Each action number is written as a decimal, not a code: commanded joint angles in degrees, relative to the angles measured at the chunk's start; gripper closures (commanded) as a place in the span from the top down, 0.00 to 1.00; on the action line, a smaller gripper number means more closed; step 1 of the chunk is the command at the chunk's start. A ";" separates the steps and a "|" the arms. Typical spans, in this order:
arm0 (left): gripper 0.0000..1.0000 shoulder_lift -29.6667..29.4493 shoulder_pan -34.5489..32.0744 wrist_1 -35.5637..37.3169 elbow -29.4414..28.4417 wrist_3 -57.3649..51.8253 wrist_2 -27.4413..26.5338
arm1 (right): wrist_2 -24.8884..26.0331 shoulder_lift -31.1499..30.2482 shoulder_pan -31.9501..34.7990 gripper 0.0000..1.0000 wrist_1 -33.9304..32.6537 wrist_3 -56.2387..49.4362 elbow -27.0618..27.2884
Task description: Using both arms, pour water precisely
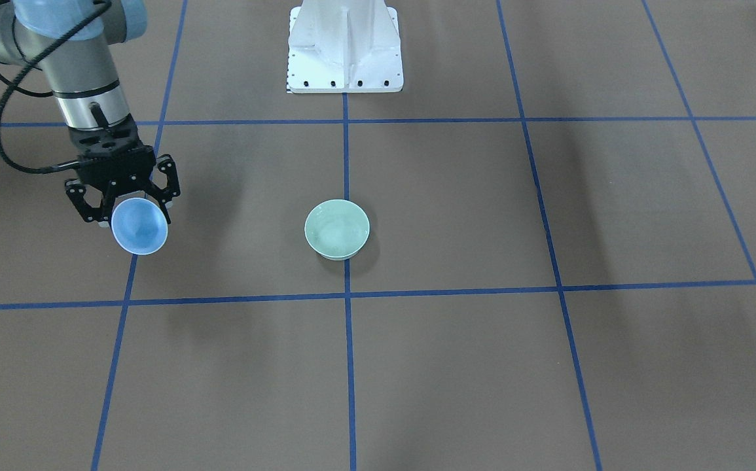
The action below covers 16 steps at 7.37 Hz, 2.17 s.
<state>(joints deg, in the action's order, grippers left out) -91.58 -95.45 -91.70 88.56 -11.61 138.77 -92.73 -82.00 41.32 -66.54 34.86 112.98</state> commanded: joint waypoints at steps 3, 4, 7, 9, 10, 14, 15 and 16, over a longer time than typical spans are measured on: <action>1.00 -0.44 0.00 0.03 0.12 0.01 0.45 | 7.89 -14.59 0.34 0.00 47.02 7.41 -17.47; 1.00 -0.44 0.00 0.03 0.12 0.01 0.45 | 11.31 -15.11 0.34 0.00 53.12 7.42 -22.15; 1.00 -0.44 0.00 0.03 0.12 0.01 0.45 | 17.31 -15.12 0.25 0.01 62.74 7.42 -29.38; 1.00 -0.53 0.00 0.03 0.04 0.01 0.45 | 18.54 -15.03 0.07 0.46 65.83 7.51 -32.03; 1.00 -0.53 0.00 0.03 0.04 0.01 0.45 | 18.72 -15.03 0.16 0.99 65.93 8.12 -32.30; 1.00 -0.53 0.00 0.03 -0.05 0.01 0.45 | 18.72 -15.03 0.25 1.00 67.15 10.94 -31.25; 1.00 -0.53 0.00 0.03 -0.05 0.01 0.45 | 18.55 -15.20 0.86 1.00 68.64 10.94 -30.90; 1.00 -0.53 0.00 0.03 -0.05 0.01 0.45 | 17.94 -15.21 2.26 1.00 68.48 10.94 -30.89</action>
<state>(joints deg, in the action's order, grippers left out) -92.11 -95.45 -91.67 88.51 -11.60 139.22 -74.26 -97.14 42.29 1.43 45.78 81.94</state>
